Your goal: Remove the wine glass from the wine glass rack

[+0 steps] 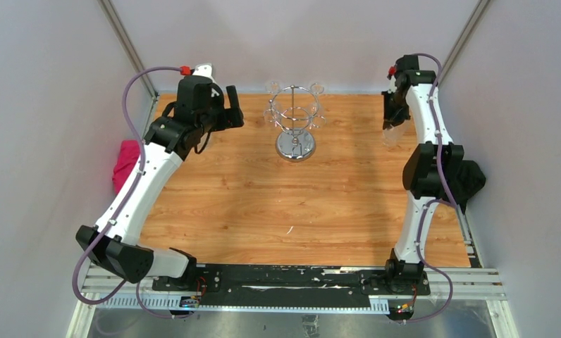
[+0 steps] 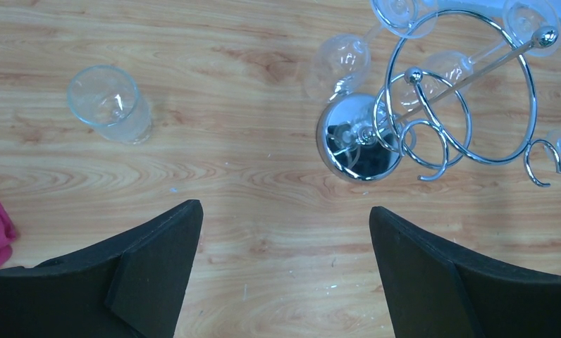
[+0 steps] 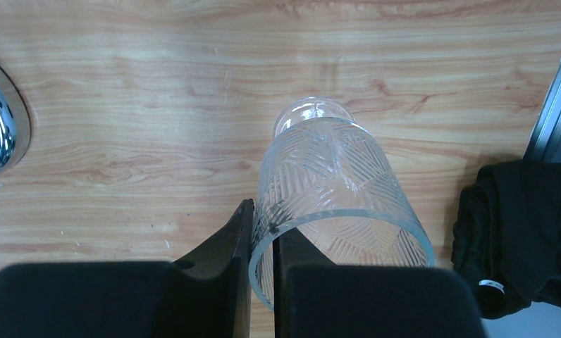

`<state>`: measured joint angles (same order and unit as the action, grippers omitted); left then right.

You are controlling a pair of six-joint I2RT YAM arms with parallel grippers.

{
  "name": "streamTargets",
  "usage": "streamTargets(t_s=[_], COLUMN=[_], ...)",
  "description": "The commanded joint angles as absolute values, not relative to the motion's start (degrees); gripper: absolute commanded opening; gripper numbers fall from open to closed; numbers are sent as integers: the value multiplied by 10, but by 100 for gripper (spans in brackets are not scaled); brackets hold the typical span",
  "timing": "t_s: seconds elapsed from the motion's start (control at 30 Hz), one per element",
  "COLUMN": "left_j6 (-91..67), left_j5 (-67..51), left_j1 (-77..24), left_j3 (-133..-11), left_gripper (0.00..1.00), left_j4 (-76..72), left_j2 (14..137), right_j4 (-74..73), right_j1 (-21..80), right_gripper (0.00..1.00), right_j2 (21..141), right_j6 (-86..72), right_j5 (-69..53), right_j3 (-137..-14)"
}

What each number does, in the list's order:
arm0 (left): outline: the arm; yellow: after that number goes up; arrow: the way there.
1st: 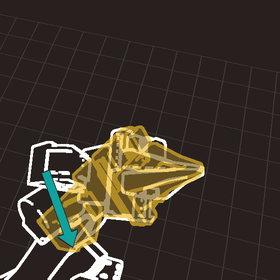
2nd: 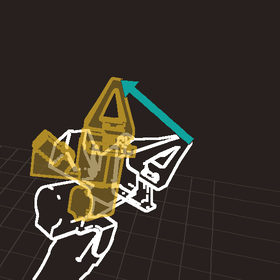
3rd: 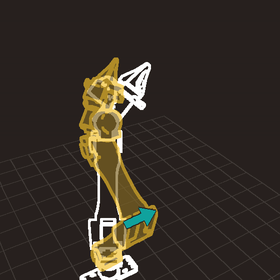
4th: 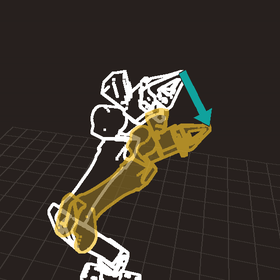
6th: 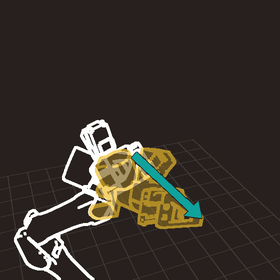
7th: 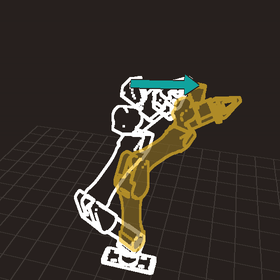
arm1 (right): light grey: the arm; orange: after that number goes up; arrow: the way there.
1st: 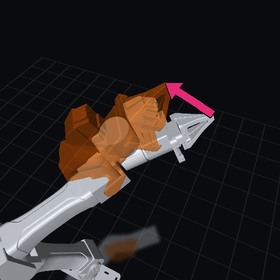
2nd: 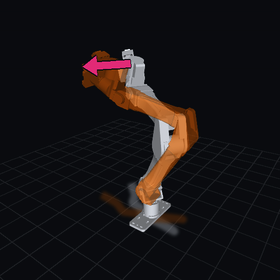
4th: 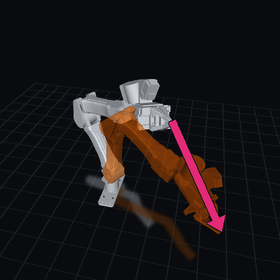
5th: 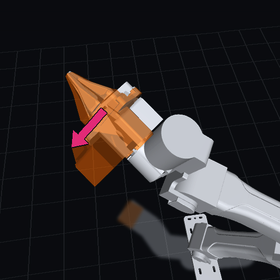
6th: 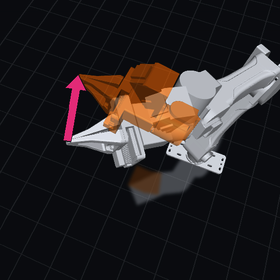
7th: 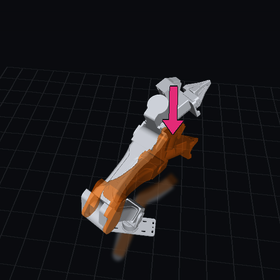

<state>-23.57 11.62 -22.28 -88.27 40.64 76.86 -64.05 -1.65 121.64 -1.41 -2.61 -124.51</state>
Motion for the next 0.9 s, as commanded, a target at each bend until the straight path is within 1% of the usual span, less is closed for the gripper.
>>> streamTargets(t_s=[0.0,0.23,0.87], left_j6=[-234,-238,-244], left_j5=[114,108,99], left_j1=[-227,-227,-227], left_j3=[-885,-888,-877], left_gripper=[94,95,95], left_j4=[395,390,383], left_j2=[778,790,799], right_j4=[-647,-651,-618], right_j1=[-36,-37,-45], right_gripper=[0,0,0], right_j2=[1241,1263,1257], right_j6=[-3,-3,-3], right_j5=[-36,-21,-17], right_j3=[-1284,-1277,-1204])
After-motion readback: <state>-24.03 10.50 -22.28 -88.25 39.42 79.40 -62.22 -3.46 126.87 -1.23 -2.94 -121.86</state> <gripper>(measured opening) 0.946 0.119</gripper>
